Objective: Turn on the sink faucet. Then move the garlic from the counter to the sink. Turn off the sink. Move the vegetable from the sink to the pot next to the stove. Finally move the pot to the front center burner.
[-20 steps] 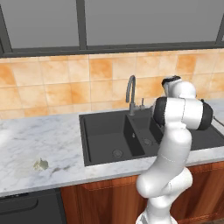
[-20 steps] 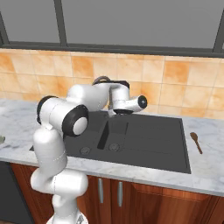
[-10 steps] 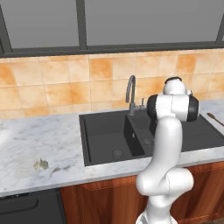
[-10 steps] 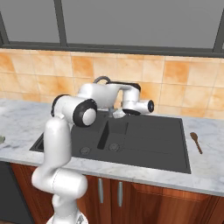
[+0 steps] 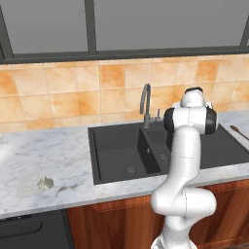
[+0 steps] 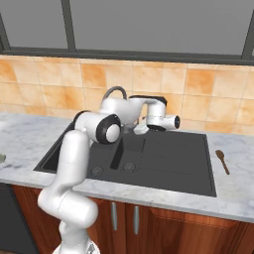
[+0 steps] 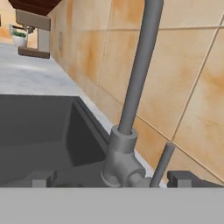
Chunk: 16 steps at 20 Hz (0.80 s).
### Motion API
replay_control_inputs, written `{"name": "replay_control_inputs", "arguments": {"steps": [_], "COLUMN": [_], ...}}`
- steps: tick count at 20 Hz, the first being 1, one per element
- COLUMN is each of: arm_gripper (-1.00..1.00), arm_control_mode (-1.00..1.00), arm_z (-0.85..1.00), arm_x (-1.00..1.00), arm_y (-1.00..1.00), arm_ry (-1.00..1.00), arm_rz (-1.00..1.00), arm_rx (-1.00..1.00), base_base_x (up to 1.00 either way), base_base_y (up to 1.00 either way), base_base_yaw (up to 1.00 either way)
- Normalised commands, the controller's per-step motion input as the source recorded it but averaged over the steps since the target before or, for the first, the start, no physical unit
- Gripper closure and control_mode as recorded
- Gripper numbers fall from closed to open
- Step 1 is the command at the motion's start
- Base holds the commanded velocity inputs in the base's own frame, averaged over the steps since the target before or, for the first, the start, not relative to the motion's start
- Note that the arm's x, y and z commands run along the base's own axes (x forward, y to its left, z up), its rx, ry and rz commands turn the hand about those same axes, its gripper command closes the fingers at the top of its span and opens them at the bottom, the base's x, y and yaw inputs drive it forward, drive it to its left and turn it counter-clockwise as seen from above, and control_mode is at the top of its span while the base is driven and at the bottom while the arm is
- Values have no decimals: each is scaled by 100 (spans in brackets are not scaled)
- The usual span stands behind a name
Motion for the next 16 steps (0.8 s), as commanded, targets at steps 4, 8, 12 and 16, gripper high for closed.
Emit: {"name": "replay_control_inputs", "arguments": {"steps": [4,8,12,16], "arm_gripper": [-100,-100,-100,-100], "arm_control_mode": [-100,-100,-100,-100], "arm_z": [0,-8,-8,-5], "arm_x": [24,20,4,2], "arm_y": [11,11,8,12], "arm_ry": [0,0,0,0], "arm_rz": [0,0,0,0], "arm_rx": [0,0,0,0], "base_base_x": [0,0,0,0], "base_base_y": [0,0,0,0], "base_base_yaw": [0,0,0,0]}}
